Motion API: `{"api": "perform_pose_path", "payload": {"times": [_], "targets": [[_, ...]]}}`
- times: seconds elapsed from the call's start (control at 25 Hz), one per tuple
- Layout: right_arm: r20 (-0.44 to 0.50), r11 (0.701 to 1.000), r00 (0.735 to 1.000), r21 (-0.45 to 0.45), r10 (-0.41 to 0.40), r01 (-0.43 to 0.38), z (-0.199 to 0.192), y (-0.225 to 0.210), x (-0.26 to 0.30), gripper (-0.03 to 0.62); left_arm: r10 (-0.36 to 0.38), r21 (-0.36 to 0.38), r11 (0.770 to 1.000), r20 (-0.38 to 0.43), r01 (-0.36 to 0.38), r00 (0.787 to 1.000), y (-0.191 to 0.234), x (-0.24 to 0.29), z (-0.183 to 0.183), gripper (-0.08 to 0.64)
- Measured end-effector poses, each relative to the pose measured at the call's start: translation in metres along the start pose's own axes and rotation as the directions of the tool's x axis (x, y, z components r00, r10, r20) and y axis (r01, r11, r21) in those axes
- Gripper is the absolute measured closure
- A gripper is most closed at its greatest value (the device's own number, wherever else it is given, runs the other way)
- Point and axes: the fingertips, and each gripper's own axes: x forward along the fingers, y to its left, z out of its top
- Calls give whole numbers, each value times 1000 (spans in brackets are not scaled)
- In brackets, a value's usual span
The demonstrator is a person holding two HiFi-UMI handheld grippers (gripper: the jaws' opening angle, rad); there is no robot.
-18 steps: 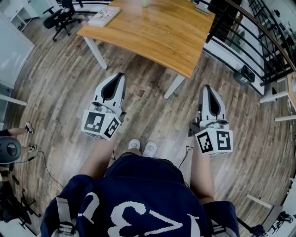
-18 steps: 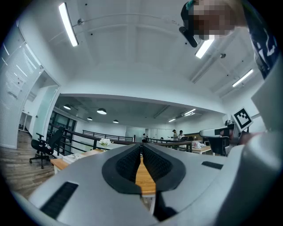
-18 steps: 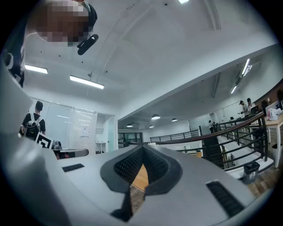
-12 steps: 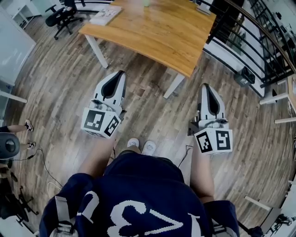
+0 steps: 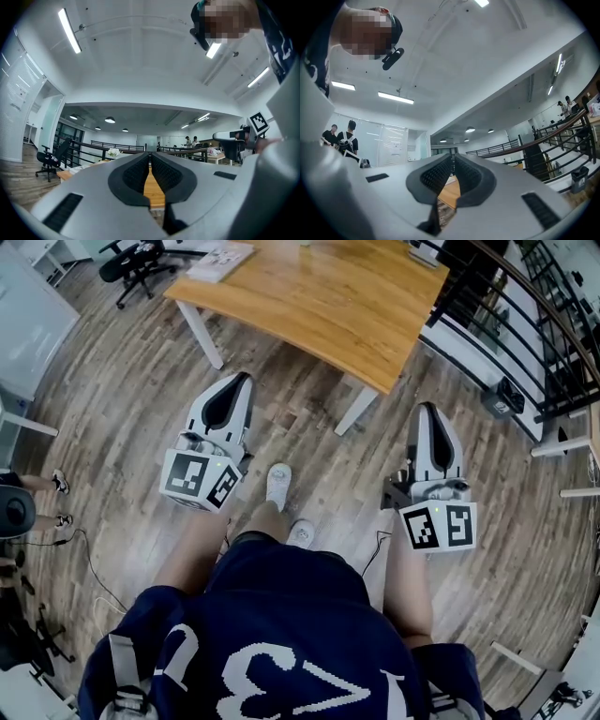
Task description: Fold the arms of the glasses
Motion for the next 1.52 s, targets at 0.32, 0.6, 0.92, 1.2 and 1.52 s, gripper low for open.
{"api": "perform_pose_path", "payload": {"times": [0.32, 0.6, 0.92, 1.2, 1.52], "targets": [[71, 1000, 997, -10, -8, 9, -2, -20, 63, 565, -15, -13, 1000, -4, 15, 1000, 41, 64, -12, 531], [101, 995, 993, -72, -61, 69, -5, -42, 155, 566, -63, -20, 998, 16, 63, 998, 103, 149, -15, 531], [102, 987, 987, -93, -123, 133, -23, -60, 226, 566, -119, -11, 993, 33, 119, 992, 155, 221, -13, 531], [21, 982, 987, -99, -158, 160, -58, -85, 268, 566, -109, 4, 994, 14, 109, 994, 187, 256, -25, 531], [-55, 990, 991, -83, -122, 118, -89, -123, 344, 566, -75, 18, 997, 6, 74, 997, 217, 314, -36, 531]]}}
